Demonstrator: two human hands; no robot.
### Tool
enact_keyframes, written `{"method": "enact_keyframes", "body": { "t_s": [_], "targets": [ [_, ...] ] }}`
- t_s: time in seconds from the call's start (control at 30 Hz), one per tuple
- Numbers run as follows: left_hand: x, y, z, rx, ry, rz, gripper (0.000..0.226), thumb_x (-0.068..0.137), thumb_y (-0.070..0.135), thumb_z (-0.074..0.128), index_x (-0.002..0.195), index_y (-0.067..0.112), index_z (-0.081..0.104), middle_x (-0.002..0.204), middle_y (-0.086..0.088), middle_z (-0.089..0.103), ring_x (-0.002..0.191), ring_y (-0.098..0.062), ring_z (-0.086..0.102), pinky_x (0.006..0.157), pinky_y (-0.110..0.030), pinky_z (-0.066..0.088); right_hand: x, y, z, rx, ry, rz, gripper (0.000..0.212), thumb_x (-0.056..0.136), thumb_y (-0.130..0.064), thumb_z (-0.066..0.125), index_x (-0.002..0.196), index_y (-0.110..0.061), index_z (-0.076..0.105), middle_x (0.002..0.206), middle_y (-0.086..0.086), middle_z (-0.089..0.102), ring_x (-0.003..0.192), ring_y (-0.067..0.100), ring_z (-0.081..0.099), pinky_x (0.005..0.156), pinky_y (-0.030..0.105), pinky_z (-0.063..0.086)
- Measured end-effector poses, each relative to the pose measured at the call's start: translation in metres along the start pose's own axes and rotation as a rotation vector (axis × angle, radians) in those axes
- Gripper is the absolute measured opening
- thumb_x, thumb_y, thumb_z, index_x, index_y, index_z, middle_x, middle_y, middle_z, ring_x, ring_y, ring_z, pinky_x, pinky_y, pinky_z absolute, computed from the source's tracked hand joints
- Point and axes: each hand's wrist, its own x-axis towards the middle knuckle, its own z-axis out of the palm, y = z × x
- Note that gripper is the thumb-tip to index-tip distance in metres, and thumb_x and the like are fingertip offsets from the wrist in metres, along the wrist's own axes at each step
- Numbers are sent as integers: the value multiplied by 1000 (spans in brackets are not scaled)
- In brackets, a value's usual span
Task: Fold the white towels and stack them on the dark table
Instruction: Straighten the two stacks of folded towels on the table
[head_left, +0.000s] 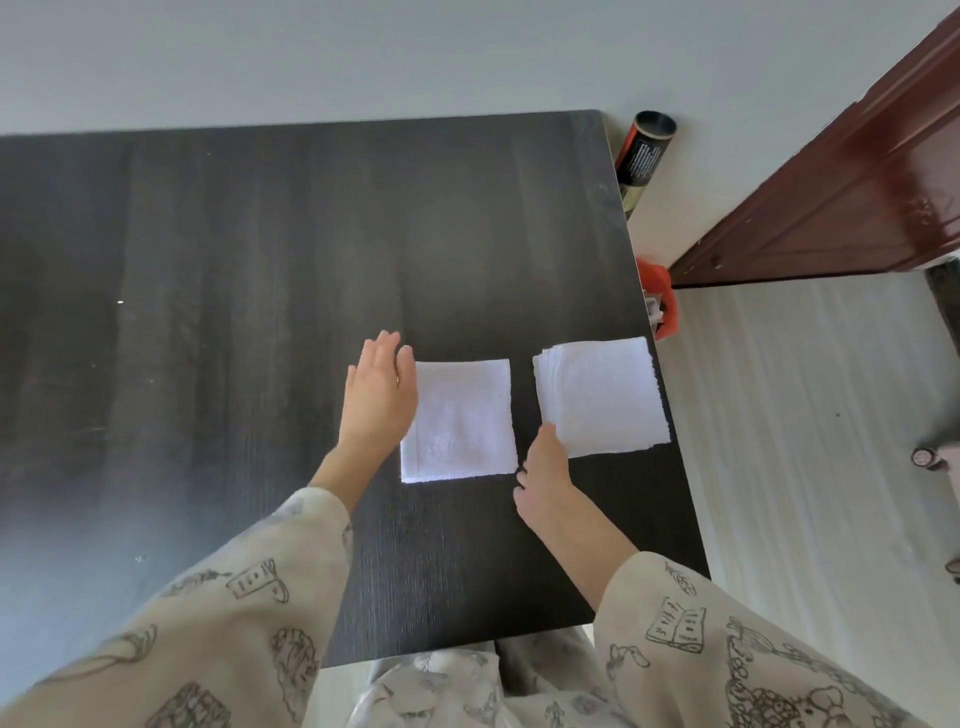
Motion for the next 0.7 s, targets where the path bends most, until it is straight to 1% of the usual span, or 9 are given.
{"method": "enact_keyframes", "body": {
  "t_s": [0.1, 0.17, 0.23, 0.33, 0.43, 0.5, 0.57, 0.63, 0.7],
  "targets": [
    [28, 19, 5, 388, -172, 210, 38, 98, 22, 18, 108, 9, 53, 124, -5, 54, 131, -25, 37, 114, -50, 10, -1, 13, 2, 326, -75, 382, 58, 99, -41, 28, 148, -12, 18, 155, 9, 17, 143, 26, 15, 116, 36, 15],
    [36, 32, 12, 510, -287, 251, 36, 99, 23, 18, 101, 8, 50, 99, -5, 59, 105, -25, 55, 111, -49, 25, -2, 18, 8, 418, -90, 433, 56, 99, -36, 31, 147, -11, 18, 152, 11, 20, 140, 31, 21, 116, 36, 18],
    [43, 35, 19, 541, -388, 221, 35, 100, 26, 18, 106, 9, 48, 74, -3, 51, 73, -20, 56, 83, -37, 48, -2, 20, 14, 446, -95, 432, 47, 98, -34, 34, 139, -11, 29, 136, 14, 36, 121, 32, 40, 111, 35, 27],
    [47, 27, 25, 615, -473, 196, 48, 100, 38, 13, 89, 9, 50, 64, -3, 46, 62, -20, 55, 66, -33, 48, -3, 20, 26, 461, -84, 364, 25, 99, -32, 29, 95, -11, 43, 85, 9, 40, 69, 23, 38, 67, 31, 38],
    [46, 23, 24, 680, -477, 241, 51, 99, 42, 13, 68, 11, 39, 61, -3, 40, 56, -20, 46, 65, -32, 45, -4, 21, 32, 582, -132, 338, 39, 98, -34, 21, 71, -10, 35, 73, 5, 34, 60, 19, 32, 55, 34, 27],
    [43, 25, 21, 700, -491, 245, 52, 98, 44, 12, 69, 11, 40, 63, -2, 43, 59, -20, 47, 67, -34, 45, -6, 21, 30, 613, -142, 379, 37, 98, -34, 25, 76, -10, 43, 77, 5, 43, 65, 17, 40, 58, 31, 32],
    [43, 28, 19, 701, -480, 268, 50, 99, 41, 12, 84, 11, 48, 77, -3, 54, 77, -22, 57, 89, -42, 46, -7, 21, 20, 665, -144, 461, 38, 99, -39, 28, 110, -13, 54, 114, 8, 55, 101, 23, 53, 83, 29, 44],
    [41, 31, 21, 630, -357, 334, 45, 99, 38, 14, 100, 12, 51, 102, -4, 60, 105, -24, 55, 108, -48, 31, -7, 19, 3, 732, -154, 514, 59, 99, -44, 23, 146, -10, 24, 154, 13, 20, 142, 28, 19, 116, 36, 18],
    [28, 41, 26, 427, -199, 376, 44, 99, 31, 19, 118, 8, 51, 125, -10, 55, 124, -27, 44, 113, -41, 25, -7, 15, -22, 794, -97, 467, 61, 99, -39, 21, 148, -5, 12, 157, 14, 7, 145, 28, 3, 118, 38, 2]
  ]
}}
